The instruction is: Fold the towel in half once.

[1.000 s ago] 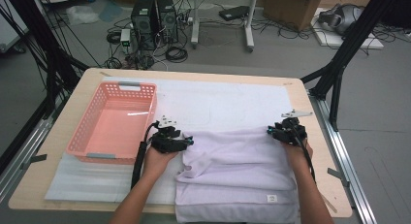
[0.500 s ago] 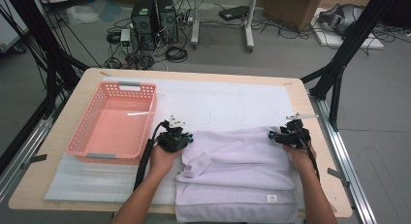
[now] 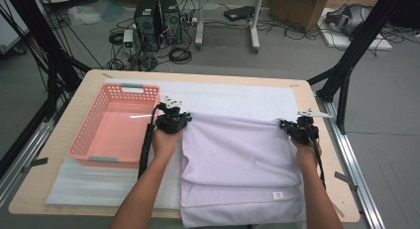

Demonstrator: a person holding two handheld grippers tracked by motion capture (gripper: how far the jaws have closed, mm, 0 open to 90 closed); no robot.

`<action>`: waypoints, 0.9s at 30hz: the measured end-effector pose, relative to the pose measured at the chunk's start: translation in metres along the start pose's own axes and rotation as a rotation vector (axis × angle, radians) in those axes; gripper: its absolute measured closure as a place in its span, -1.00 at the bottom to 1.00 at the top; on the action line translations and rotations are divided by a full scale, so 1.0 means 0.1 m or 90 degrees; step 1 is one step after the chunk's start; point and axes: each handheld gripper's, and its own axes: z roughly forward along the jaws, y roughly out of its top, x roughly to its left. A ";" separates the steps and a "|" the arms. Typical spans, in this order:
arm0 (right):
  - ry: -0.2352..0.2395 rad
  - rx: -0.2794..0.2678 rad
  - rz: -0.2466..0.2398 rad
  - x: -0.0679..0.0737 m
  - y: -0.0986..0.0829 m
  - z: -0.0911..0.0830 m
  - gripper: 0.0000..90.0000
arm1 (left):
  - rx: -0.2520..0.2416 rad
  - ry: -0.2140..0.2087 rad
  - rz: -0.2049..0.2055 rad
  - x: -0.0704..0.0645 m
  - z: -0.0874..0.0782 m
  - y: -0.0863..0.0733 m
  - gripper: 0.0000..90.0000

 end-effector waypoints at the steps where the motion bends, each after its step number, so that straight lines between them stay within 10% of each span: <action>1: -0.003 -0.003 -0.003 0.00 0.02 0.01 0.92 | -0.005 0.003 -0.007 0.02 0.03 0.00 0.86; 19: -0.063 -0.089 0.038 -0.04 0.46 0.31 0.88 | -0.030 0.024 -0.027 0.24 0.38 0.38 0.83; 27: -0.055 -0.083 0.041 0.00 0.47 0.20 0.34 | -0.011 -0.022 -0.061 0.14 0.29 0.18 0.26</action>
